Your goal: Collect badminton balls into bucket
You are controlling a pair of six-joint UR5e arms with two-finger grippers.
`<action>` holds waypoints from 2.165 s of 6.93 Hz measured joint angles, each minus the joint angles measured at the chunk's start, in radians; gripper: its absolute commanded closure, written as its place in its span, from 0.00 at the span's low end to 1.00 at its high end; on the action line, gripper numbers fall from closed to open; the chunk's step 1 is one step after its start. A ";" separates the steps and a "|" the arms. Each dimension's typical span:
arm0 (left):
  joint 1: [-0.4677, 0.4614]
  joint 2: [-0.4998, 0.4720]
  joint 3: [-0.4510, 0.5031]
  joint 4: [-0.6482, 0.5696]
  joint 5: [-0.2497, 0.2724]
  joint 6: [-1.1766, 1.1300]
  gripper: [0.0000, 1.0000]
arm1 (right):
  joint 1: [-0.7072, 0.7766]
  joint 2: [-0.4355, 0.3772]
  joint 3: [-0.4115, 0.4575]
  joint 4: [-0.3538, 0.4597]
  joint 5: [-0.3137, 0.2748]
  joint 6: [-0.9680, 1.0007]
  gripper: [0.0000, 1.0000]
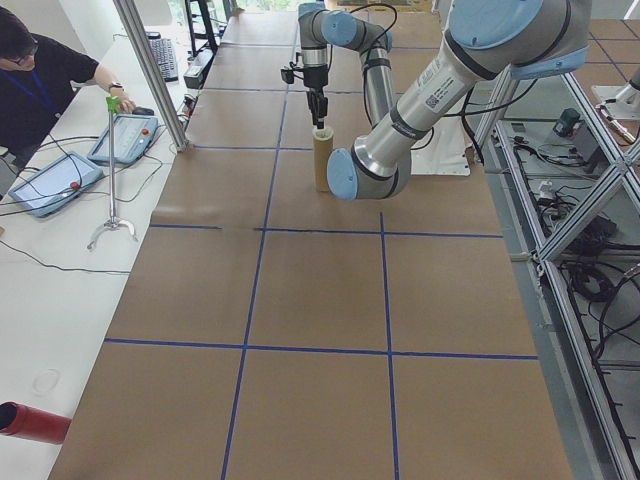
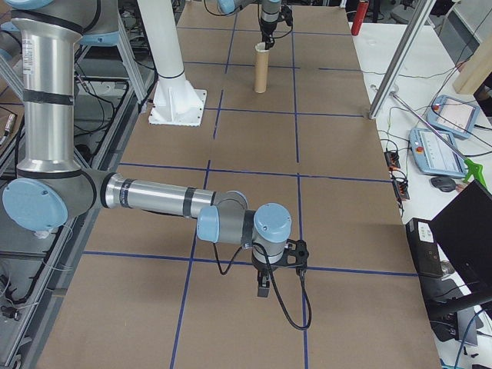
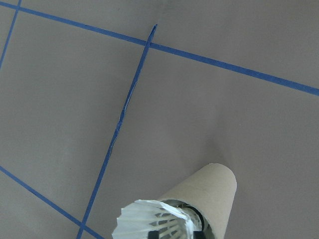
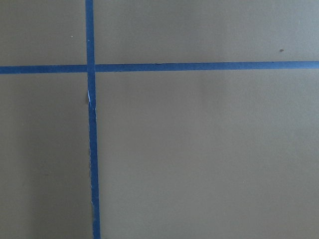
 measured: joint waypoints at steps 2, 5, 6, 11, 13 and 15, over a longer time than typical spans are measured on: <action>-0.031 0.046 -0.082 -0.065 -0.003 0.067 0.00 | 0.000 0.000 0.000 0.000 0.000 0.000 0.00; -0.221 0.193 -0.161 -0.280 -0.137 0.330 0.00 | 0.000 0.000 0.000 0.000 -0.001 0.000 0.00; -0.284 0.286 -0.176 -0.391 -0.192 0.418 0.00 | 0.000 0.000 0.000 0.000 -0.001 0.000 0.00; -0.694 0.693 -0.122 -0.557 -0.337 1.155 0.00 | 0.000 0.000 0.000 0.000 -0.001 0.000 0.00; -0.852 0.793 -0.017 -0.577 -0.386 1.389 0.00 | 0.000 0.000 0.000 0.000 -0.001 0.000 0.00; -0.911 0.925 0.068 -0.708 -0.422 1.453 0.00 | 0.000 0.000 -0.001 0.000 -0.001 0.000 0.00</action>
